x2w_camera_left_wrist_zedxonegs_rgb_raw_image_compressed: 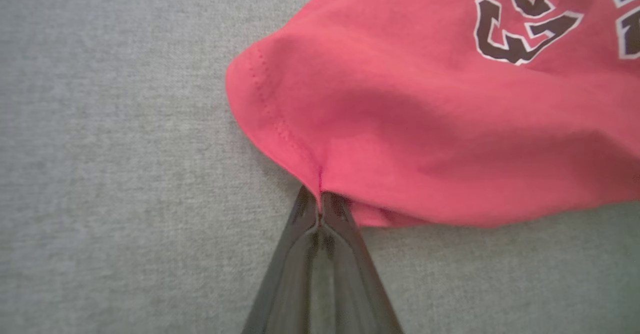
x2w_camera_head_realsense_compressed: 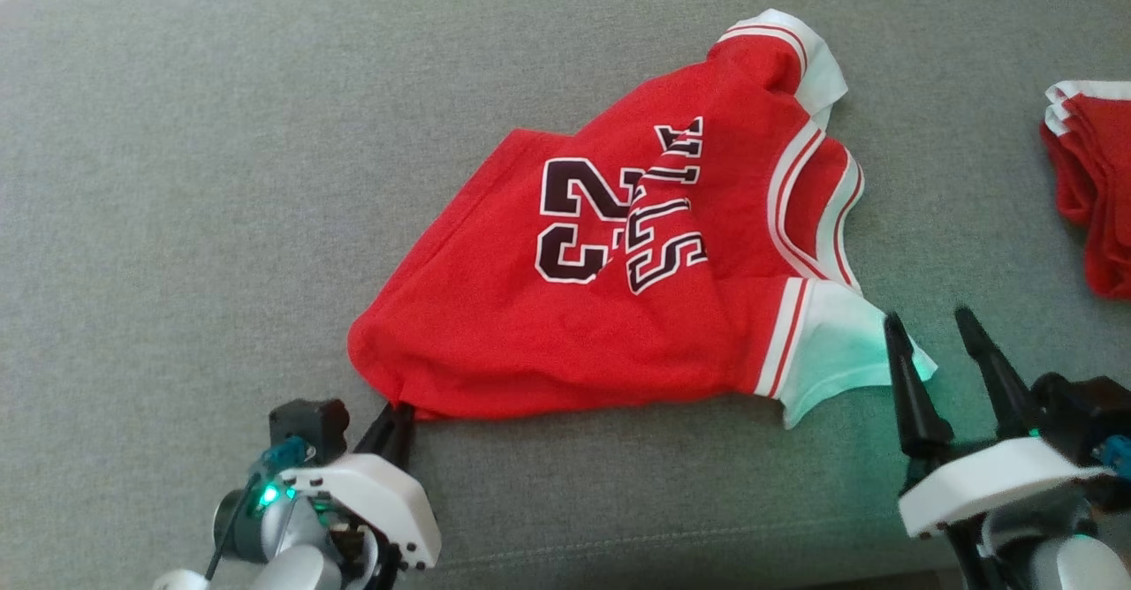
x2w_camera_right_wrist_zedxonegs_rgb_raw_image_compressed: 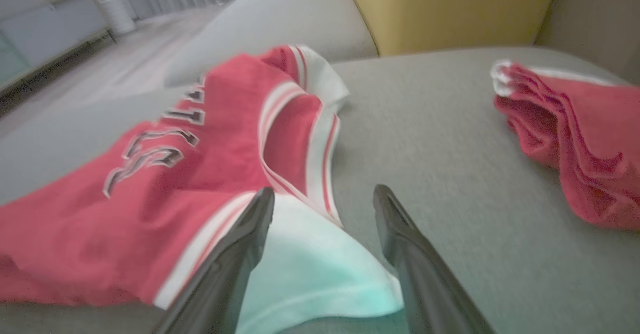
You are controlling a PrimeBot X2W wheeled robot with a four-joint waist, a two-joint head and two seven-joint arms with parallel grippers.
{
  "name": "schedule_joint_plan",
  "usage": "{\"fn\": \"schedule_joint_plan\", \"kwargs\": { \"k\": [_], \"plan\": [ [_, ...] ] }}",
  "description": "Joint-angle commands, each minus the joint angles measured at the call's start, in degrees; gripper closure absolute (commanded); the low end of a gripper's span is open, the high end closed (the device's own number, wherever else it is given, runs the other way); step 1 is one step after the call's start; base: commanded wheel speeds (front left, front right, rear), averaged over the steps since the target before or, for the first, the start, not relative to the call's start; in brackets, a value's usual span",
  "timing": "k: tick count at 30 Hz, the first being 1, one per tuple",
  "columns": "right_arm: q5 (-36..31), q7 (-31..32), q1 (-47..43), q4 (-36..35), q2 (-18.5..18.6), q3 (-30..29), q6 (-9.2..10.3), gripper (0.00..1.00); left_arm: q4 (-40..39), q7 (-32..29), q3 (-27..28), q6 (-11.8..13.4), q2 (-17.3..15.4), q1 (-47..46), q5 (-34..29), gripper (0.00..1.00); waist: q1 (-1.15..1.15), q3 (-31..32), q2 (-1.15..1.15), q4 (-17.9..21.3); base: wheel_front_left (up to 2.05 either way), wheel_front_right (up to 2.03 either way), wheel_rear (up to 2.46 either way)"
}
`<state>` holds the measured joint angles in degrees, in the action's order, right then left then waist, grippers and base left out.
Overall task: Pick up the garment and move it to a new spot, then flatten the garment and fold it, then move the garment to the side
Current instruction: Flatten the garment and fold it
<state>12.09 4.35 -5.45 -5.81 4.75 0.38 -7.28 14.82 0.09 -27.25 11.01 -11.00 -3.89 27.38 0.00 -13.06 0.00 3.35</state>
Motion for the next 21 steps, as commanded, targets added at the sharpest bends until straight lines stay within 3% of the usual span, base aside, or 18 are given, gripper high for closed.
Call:
{"fn": "schedule_joint_plan", "kwargs": {
  "k": [1, 9, 21],
  "plan": [
    [-0.09, 0.81, 0.31, -1.09, 1.19, 0.44, -0.21, 0.0, -0.67, -0.17, 1.04, -0.27, -0.5, -1.6, 0.08, 1.0, 0.0, -0.1, 0.0, 0.06, 0.0, 0.0, 0.0],
    [0.62, 4.58, 0.7, 5.6, 3.25, -3.33, -0.21, 0.0, -0.13, 0.96, 1.05, -0.17, -1.08, -2.62, -0.37, 1.0, 0.0, -1.05, 0.0, 0.27, 0.0, 0.0, 0.0],
    [2.59, 8.65, 6.86, 15.13, 5.08, -0.92, -0.21, 0.0, -1.62, 3.01, 0.97, 0.13, -1.68, -5.2, -1.42, 1.0, 0.0, -4.71, 0.0, -1.48, 0.0, 0.0, 0.0]
  ]
}}
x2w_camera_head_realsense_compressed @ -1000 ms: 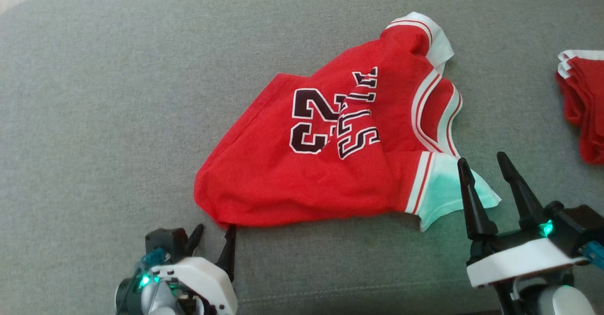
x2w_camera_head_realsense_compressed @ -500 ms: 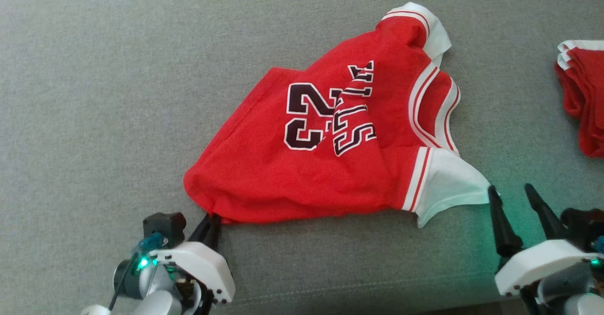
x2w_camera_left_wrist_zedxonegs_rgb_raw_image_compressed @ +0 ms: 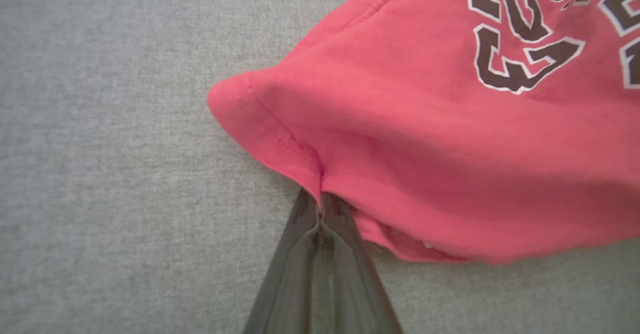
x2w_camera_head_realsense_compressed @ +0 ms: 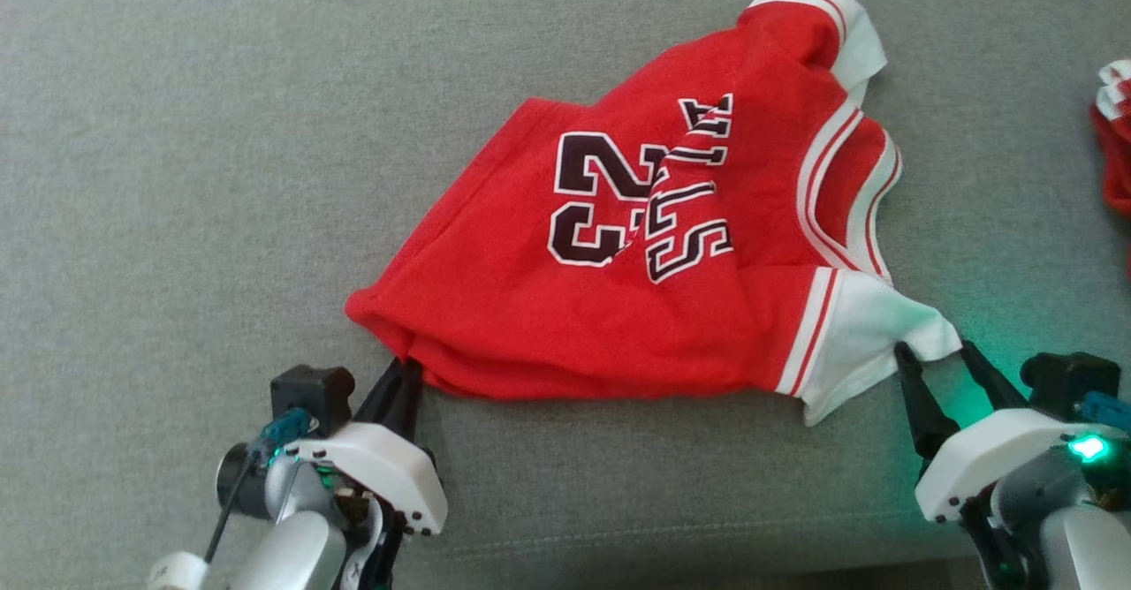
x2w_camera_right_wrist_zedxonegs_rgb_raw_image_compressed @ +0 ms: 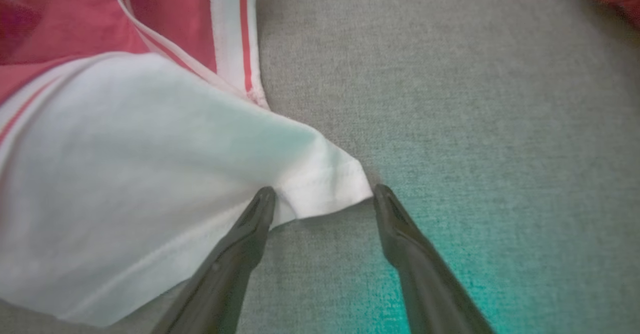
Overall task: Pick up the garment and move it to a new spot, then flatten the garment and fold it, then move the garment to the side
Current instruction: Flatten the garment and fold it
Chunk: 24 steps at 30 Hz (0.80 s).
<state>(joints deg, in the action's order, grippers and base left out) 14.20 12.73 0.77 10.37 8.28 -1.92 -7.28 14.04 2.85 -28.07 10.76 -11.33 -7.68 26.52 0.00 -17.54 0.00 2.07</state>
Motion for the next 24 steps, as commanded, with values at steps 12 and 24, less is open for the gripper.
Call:
{"fn": "schedule_joint_plan", "kwargs": {
  "k": [12, 24],
  "plan": [
    [2.99, -5.38, 1.02, -5.82, 2.02, 0.26, -0.21, 1.0, -6.62, 5.98, 4.33, 3.06, -3.56, -1.06, -2.37, 1.0, 0.0, 1.52, 0.0, -0.32, 0.0, 0.0, 0.0],
    [-0.45, -4.26, 4.15, -34.49, 7.35, -6.74, -0.21, 1.0, -35.13, -0.5, 7.93, 6.9, -13.54, -6.36, -10.33, 1.0, 0.0, 9.4, 0.0, -0.1, 0.0, 0.0, 0.0]
  ]
}}
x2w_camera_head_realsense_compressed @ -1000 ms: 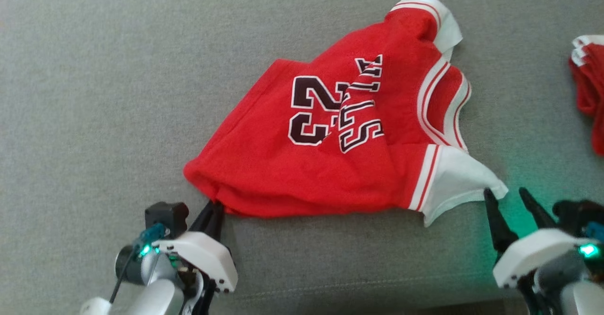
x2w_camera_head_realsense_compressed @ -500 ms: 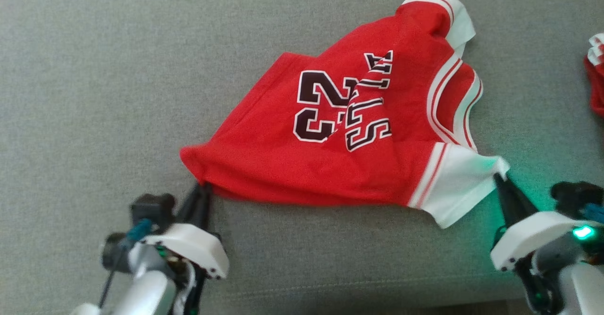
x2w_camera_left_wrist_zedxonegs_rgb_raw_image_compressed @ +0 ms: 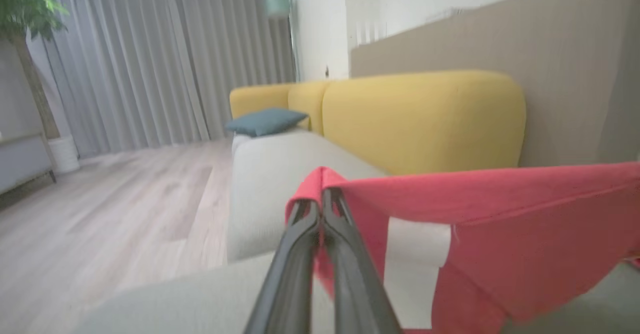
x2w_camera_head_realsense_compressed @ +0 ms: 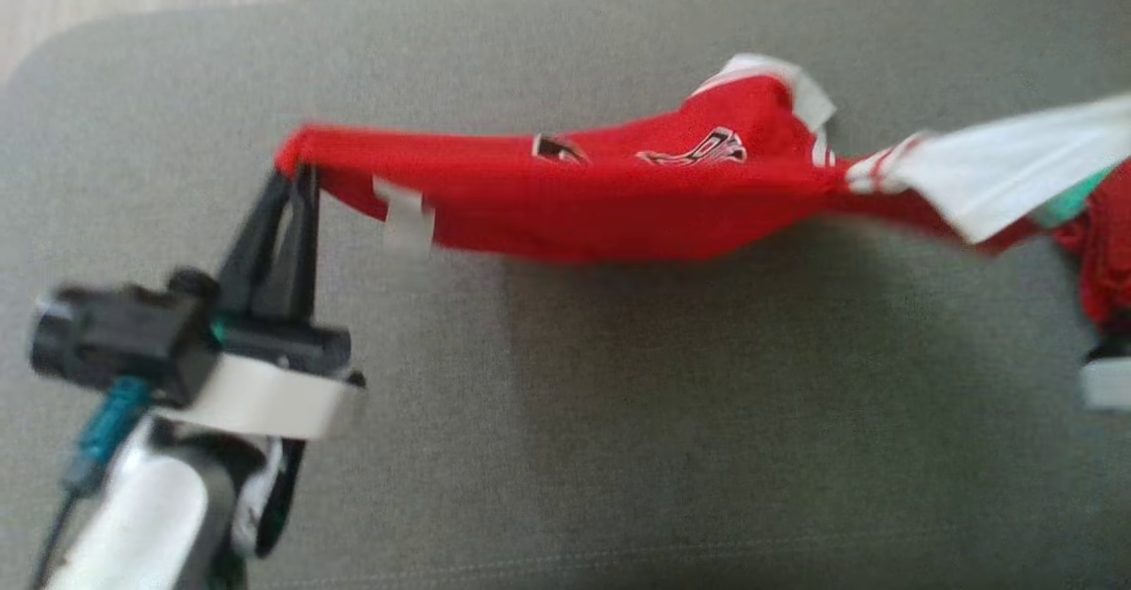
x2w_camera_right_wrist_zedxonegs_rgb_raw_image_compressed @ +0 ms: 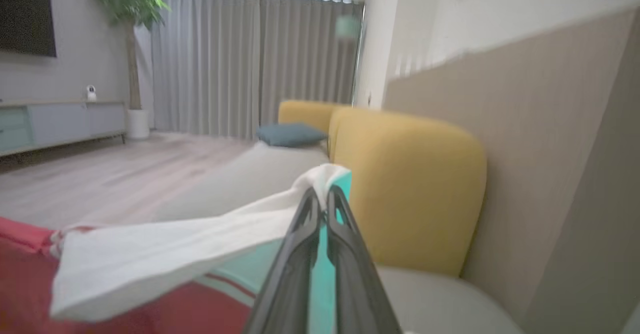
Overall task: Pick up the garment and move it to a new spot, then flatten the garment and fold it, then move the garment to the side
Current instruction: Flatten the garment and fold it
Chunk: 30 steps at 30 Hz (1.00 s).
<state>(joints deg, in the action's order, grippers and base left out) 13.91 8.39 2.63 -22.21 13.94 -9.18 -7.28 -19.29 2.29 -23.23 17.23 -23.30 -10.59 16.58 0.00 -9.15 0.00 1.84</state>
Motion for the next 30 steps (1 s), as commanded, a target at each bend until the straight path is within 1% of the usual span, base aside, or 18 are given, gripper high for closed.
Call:
{"fn": "schedule_joint_plan", "kwargs": {
  "k": [1, 4, 7, 11, 14, 17, 20, 22, 25, 29, 30],
  "plan": [
    [-0.35, 0.65, 3.4, -3.96, 2.36, -0.02, -0.21, 1.0, -3.53, -0.68, 3.4, 0.39, -2.06, -4.61, -0.78, 1.0, 0.0, 1.57, 0.0, 0.17, 0.0, 0.0, 0.0],
    [-0.32, 2.54, 7.4, -9.19, 4.68, -1.45, -0.21, 1.0, -8.12, -2.86, 4.62, 0.21, -3.44, -8.49, -1.76, 1.0, 0.0, 3.22, 0.0, 0.47, 0.0, 0.0, 0.0],
    [0.58, 4.54, 12.28, -12.59, 7.08, -2.72, -0.21, 1.0, -11.58, -5.19, 6.04, -0.11, -5.02, -12.67, -2.82, 1.0, 0.0, 4.44, 0.0, 0.82, 0.0, 0.0, 0.0],
    [2.7, 6.84, 18.53, -13.58, 9.36, -3.11, -0.21, 1.0, -13.42, -8.18, 6.92, -1.05, -5.79, -18.01, -2.5, 1.0, 0.0, 5.15, 0.0, 1.1, 0.0, 0.0, 0.0],
    [4.69, 7.61, 22.62, -11.85, 9.96, -2.91, -0.21, 1.0, -12.48, -9.66, 6.63, -2.15, -5.52, -21.51, -1.44, 1.0, 0.0, 4.98, 0.0, 1.26, 0.0, 0.0, 0.0],
    [7.16, 7.72, 26.31, -7.49, 10.43, -1.59, -0.21, 1.0, -9.59, -10.39, 5.81, -3.14, -4.34, -24.74, -0.08, 1.0, 0.0, 4.07, 0.0, 1.25, 0.0, 0.0, 0.0],
    [9.57, 6.93, 30.91, -0.79, 11.23, 1.52, -0.21, 1.0, -3.51, -9.8, 5.17, -4.76, -2.28, -29.1, 2.35, 1.0, 0.0, 2.36, 0.0, 1.07, 0.0, 0.0, 0.0],
    [11.05, 5.79, 35.26, 4.14, 11.84, 4.53, -0.21, 1.0, 2.12, -8.44, 4.8, -6.07, -0.56, -33.09, 3.58, 1.0, 0.0, 1.02, 0.0, 0.93, 0.0, 0.0, 0.0],
    [12.25, 3.26, 43.63, 13.02, 12.23, 9.68, -0.21, 1.0, 12.62, -5.28, 4.46, -8.16, 2.27, -39.86, 4.99, 1.0, 0.0, -0.64, 0.0, 0.83, 0.0, 0.0, 0.0],
    [12.93, -2.19, 56.13, 25.8, 10.53, 16.57, -0.21, 1.0, 27.48, 0.67, 4.52, -10.73, 5.93, -48.51, 6.15, 1.0, 0.0, -1.65, 0.0, 0.96, 0.0, 0.0, 0.0],
    [12.93, -2.19, 56.13, 25.8, 10.53, 16.57, -0.21, 1.0, 27.48, 0.67, 4.52, -10.73, 5.93, -48.51, 6.15, 1.0, 0.0, -1.65, 0.0, 0.96, 0.0, 0.0, 0.0]
  ]
}}
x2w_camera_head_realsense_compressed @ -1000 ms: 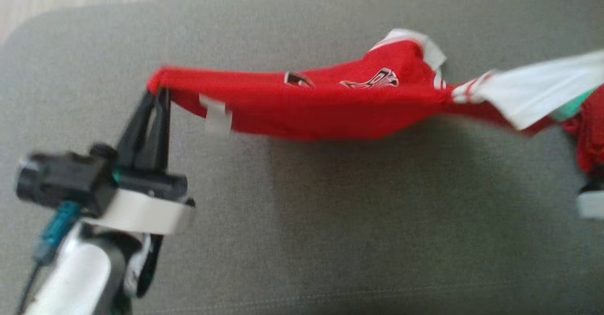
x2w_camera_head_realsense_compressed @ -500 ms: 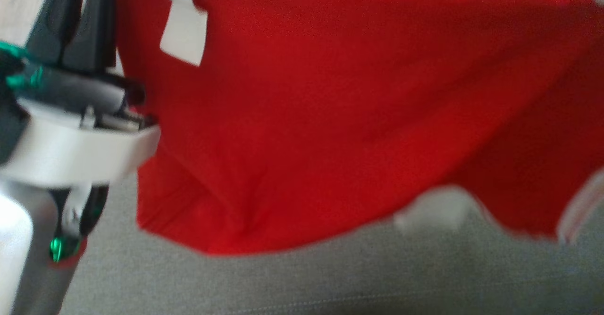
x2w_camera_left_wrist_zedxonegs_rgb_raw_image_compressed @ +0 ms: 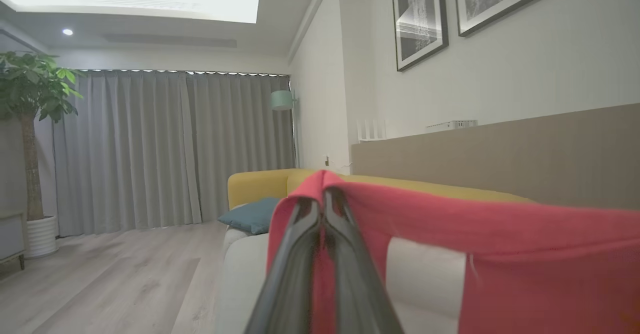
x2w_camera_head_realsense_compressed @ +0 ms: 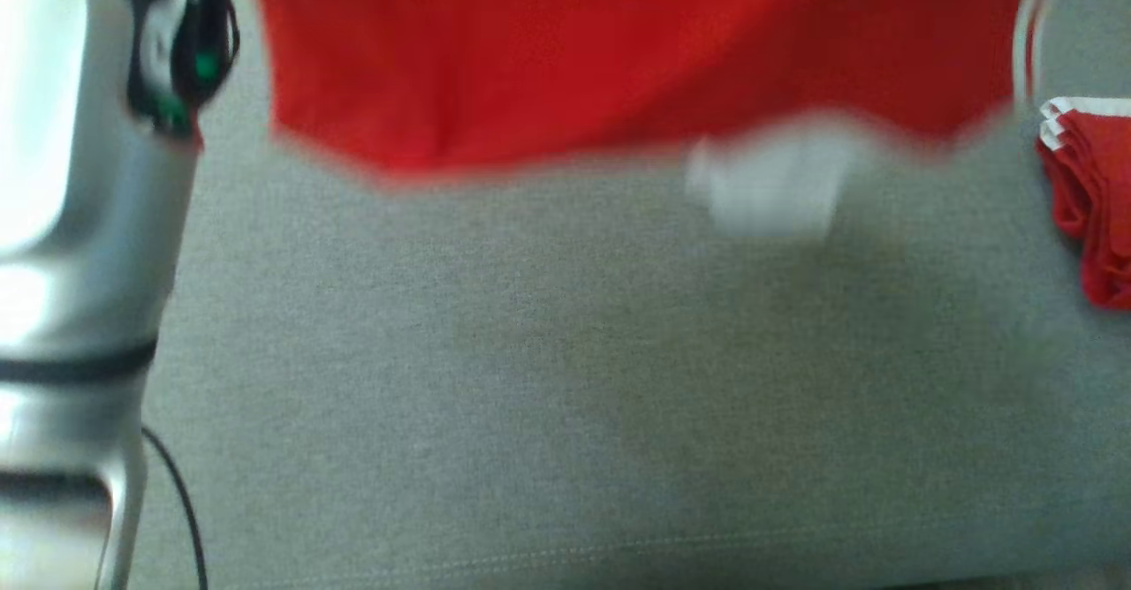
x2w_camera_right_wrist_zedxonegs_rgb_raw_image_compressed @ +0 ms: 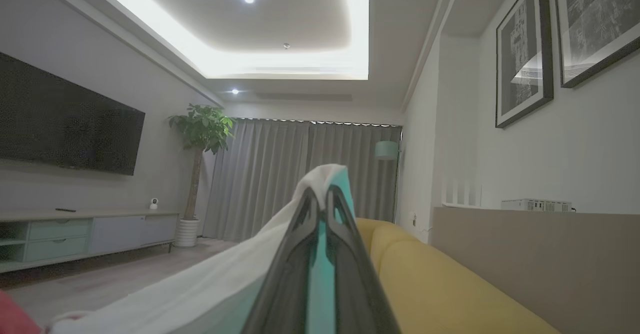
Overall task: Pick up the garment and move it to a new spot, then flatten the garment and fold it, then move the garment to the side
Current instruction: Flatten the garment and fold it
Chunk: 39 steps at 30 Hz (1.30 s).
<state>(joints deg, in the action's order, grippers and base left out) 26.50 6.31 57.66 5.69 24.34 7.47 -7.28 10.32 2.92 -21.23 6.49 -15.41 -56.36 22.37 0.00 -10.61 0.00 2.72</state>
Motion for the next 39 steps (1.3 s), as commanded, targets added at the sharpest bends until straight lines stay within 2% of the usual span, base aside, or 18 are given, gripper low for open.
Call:
{"fn": "schedule_joint_plan", "kwargs": {
  "k": [1, 5, 8, 11, 15, 20, 26, 34, 39],
  "plan": [
    [0.55, -1.51, 4.14, 1.31, -0.57, 1.15, -0.21, 1.0, 1.33, 1.69, 2.66, -0.59, -1.23, -5.03, 0.48, 1.0, 0.0, -0.6, 0.0, 0.15, 0.0, 0.0, 0.0],
    [2.02, -7.18, 13.59, 14.6, -4.51, 5.01, -0.21, 1.0, 15.52, 6.85, 2.98, -2.5, 0.94, -12.71, 0.76, 1.0, 0.0, -2.31, 0.0, 0.63, 0.0, 0.0, 0.0],
    [3.6, -9.55, 16.51, 23.76, -7.49, 8.64, -0.21, 1.0, 25.85, 9.14, 3.59, -3.42, 2.36, -15.65, 1.66, 1.0, 0.0, -4.2, 0.0, 1.31, 0.0, 0.0, 0.0],
    [5.67, -11.45, 15.77, 32.24, -10.08, 12.05, -0.21, 1.0, 35.86, 10.48, 3.53, -4.86, 3.73, -15.85, 2.41, 1.0, 0.0, -5.87, 0.0, 1.8, 0.0, 0.0, 0.0],
    [9.09, -13.41, 12.54, 42.18, -13.32, 15.72, -0.21, 1.0, 47.03, 11.48, 4.34, -4.97, 5.99, -13.36, 3.8, 1.0, 0.0, -8.3, 0.0, 2.14, 0.0, 0.0, 0.0],
    [13.43, -15.04, 9.9, 50.12, -16.58, 18.97, -0.21, 1.0, 55.67, 11.92, 4.88, -5.33, 7.85, -10.44, 4.76, 1.0, 0.0, -11.47, 0.0, 2.15, 0.0, 0.0, 0.0],
    [17.88, -17.69, 9.02, 51.79, -16.86, 22.41, -0.21, 1.0, 58.58, 12.05, 5.42, -5.91, 8.23, -9.56, 5.05, 1.0, 0.0, -14.46, 0.0, 1.92, 0.0, 0.0, 0.0],
    [24.43, -20.89, -1.9, 43.74, -11.04, 26.85, -0.21, 1.0, 54.87, 12.07, 8.51, -6.1, 8.39, -0.88, 5.83, 1.0, 0.0, -10.69, 0.0, 1.2, 0.0, 0.0, 0.0],
    [23.78, -21.26, -13.77, 36.7, -7.53, 27.32, -0.21, 1.0, 48.38, 12.07, 10.51, -7.34, 7.51, 9.94, 5.39, 1.0, 0.0, -5.64, 0.0, 1.64, 0.0, 0.0, 0.0]
  ]
}}
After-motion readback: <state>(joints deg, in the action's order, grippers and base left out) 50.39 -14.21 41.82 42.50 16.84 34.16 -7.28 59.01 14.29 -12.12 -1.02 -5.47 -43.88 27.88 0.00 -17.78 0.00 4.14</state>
